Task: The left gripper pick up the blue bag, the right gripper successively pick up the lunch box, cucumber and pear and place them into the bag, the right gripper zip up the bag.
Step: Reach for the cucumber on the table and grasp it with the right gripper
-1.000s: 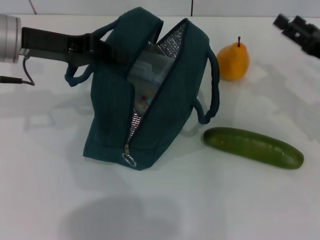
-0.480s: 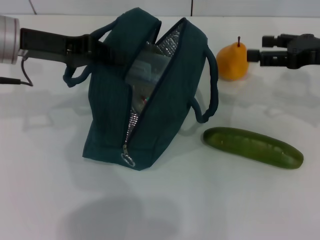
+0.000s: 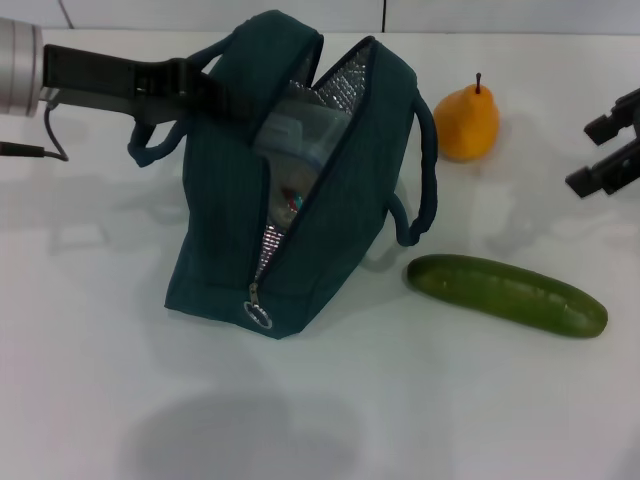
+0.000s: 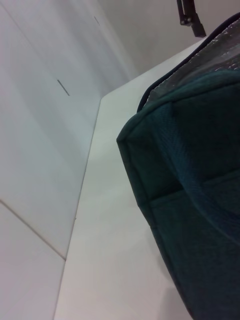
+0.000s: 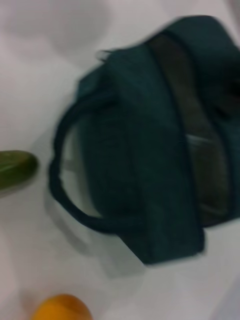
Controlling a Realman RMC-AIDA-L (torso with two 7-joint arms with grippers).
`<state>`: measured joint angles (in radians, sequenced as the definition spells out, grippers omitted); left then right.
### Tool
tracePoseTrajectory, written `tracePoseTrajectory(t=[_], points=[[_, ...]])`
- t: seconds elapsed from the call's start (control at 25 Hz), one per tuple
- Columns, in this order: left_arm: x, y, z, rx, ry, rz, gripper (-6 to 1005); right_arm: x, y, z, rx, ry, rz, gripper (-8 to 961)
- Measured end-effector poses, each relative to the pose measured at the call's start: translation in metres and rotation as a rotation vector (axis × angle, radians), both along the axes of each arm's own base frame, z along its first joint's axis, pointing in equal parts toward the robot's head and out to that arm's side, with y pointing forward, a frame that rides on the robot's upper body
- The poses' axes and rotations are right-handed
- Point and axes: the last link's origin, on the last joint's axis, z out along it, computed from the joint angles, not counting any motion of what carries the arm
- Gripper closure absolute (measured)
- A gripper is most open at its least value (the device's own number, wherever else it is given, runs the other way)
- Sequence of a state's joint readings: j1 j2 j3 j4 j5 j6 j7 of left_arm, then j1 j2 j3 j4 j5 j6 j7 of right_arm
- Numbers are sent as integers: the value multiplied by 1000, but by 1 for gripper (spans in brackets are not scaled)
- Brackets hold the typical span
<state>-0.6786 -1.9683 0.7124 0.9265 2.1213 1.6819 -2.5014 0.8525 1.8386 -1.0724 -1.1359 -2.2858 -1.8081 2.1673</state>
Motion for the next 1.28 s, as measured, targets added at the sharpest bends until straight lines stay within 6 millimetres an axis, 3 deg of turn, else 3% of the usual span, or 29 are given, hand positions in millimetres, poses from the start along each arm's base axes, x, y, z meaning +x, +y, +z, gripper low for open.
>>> tracePoseTrajectory(t=[0.4, 0.44, 1.28], points=[[2, 2, -1, 0, 3, -2, 960, -10, 0, -34, -93, -206, 115, 110], [2, 2, -2, -3, 2, -3, 960, -9, -1, -45, -127, -222, 146, 110], [6, 2, -5, -10, -3, -10, 959, 16, -9, -107, -187, -235, 138, 112]])
